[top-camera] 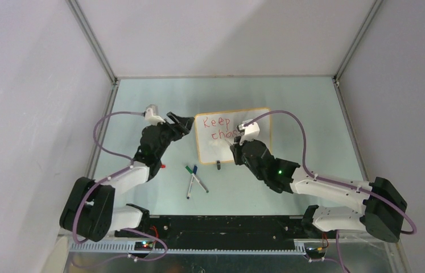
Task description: Write a sentence on the whiteboard
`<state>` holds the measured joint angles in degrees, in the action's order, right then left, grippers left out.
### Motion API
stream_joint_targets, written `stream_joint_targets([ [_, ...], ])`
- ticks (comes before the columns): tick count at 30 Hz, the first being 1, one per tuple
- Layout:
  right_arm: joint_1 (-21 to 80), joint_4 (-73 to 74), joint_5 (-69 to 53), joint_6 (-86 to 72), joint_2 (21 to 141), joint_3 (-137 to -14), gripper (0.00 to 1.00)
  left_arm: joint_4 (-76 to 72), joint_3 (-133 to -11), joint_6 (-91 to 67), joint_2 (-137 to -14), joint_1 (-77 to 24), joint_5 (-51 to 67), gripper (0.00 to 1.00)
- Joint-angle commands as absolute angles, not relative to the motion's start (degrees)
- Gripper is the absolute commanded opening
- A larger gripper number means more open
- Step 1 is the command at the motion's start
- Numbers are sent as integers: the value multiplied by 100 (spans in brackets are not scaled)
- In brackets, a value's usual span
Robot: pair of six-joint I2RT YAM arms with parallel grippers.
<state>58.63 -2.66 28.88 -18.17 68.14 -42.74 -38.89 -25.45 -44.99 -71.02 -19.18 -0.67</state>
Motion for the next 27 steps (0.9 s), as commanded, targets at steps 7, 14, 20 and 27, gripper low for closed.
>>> stream_joint_targets([
  [7, 6060, -503, 3063, -2076, 7096, -4298, 0, -3977, -3049, -4421, -7468, -1883, 721, 67],
  [14, 6177, -523, 3206, -2079, 7134, -4297, 0, -3969, -3131, -4430, -7596, -1883, 858, 59],
  [20, 6202, -552, 3184, -2099, 7252, -4298, 0, -3895, -3302, -4442, -7791, -1886, 1103, 52],
  [27, 6276, -277, 3313, -2198, 7550, -4561, 0, -3867, -3329, -4434, -7814, -1883, 1119, 50],
])
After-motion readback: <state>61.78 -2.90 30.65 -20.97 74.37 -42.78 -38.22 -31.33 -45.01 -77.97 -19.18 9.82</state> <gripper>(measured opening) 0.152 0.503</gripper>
